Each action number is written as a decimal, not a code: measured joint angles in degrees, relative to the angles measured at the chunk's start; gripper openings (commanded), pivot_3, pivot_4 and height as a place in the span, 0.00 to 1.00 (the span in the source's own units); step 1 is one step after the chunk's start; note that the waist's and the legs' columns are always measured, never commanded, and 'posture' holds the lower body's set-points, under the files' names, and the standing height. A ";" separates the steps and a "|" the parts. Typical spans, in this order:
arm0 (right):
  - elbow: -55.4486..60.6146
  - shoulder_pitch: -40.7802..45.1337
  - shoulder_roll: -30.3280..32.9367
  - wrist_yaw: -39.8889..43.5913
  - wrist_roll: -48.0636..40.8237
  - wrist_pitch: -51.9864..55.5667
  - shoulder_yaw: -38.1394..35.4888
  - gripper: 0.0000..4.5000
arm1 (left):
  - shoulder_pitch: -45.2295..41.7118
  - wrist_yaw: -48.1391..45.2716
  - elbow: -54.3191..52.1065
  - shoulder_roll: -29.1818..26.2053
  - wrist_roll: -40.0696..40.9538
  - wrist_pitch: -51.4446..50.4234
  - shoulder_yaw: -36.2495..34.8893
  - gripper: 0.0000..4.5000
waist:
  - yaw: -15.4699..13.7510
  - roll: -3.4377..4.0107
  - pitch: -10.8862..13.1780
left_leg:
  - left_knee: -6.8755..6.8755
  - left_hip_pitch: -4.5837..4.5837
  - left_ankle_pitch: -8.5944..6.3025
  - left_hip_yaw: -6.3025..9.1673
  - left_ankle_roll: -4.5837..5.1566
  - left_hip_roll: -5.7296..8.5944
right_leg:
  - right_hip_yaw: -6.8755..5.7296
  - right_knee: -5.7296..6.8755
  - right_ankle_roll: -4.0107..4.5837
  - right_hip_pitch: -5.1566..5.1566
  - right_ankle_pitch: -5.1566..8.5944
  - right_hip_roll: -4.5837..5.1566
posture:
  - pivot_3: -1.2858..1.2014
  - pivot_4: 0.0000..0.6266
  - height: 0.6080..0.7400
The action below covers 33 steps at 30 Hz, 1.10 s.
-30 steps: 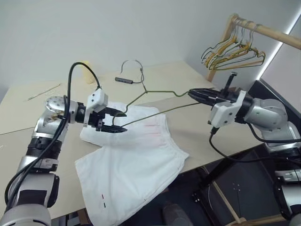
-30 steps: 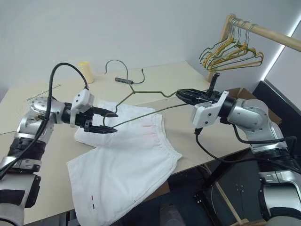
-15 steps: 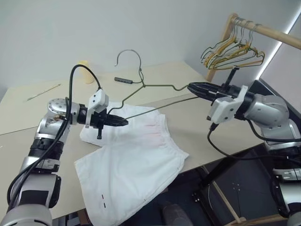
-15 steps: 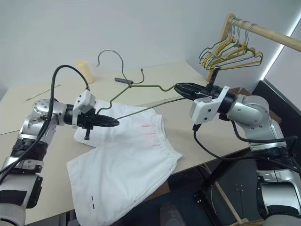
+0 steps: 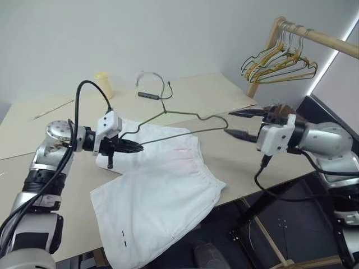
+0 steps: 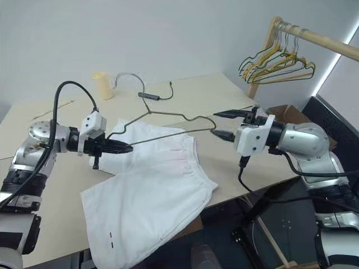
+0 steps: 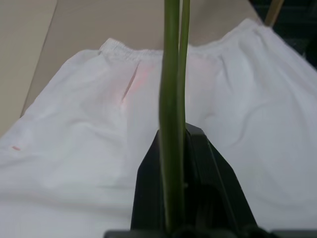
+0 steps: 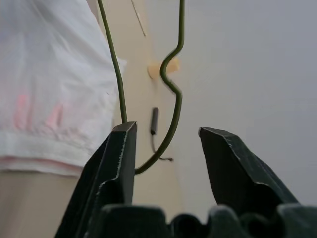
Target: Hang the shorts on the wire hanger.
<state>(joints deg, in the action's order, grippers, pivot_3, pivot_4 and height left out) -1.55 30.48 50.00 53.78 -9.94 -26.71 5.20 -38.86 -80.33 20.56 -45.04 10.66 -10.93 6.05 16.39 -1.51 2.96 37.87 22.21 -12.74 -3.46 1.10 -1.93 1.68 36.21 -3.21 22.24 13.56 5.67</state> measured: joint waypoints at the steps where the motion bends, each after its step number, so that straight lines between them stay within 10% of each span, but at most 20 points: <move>1: 1.36 -0.34 0.53 1.58 -2.94 4.57 -0.04 0.85 | 0.27 1.62 -0.69 -0.09 -2.10 1.79 0.70 0.00 | -0.06 0.00 0.00 | 0.00 0.00 0.00 0.00 0.00 -0.01 | 0.00 -0.01 0.00 0.00 0.00 0.01 | 0.43 0.00 1.00; 3: 3.57 -0.60 2.54 4.34 -7.73 15.20 -0.05 1.00 | 0.96 3.99 -1.88 -0.24 -5.54 4.98 2.44 0.00 | -0.46 0.00 0.00 | 0.00 0.03 0.00 -0.01 0.00 -0.02 | 0.00 -0.02 0.00 0.01 -0.01 0.02 | 0.43 0.00 1.00; 21: 4.37 20.33 0.05 16.00 -2.68 69.20 19.55 1.00 | 3.76 5.66 -11.40 0.85 -6.10 4.34 4.22 0.00 | -3.64 0.06 -0.04 | 0.42 1.07 -0.02 -0.15 0.04 0.08 | 0.12 0.64 0.03 1.30 -0.02 -0.01 | 0.44 0.00 1.00; 33: -0.14 21.74 -5.56 14.89 4.15 71.30 23.47 0.16 | 3.77 5.83 -12.39 1.08 -6.08 3.19 4.27 0.00 | -4.51 0.05 -0.04 | 0.56 1.20 -0.02 -0.16 0.04 0.11 | 0.11 0.76 0.03 1.40 -0.02 -0.02 | 0.44 0.00 1.00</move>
<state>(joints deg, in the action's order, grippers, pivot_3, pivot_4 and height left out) -1.68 52.21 44.44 68.67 -5.79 44.59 28.67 -35.10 -74.49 8.17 -43.96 4.58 -7.74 10.32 11.89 -1.45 2.93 38.44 23.41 -12.77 -3.61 1.15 -1.82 1.78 36.97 -3.18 23.64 13.54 5.65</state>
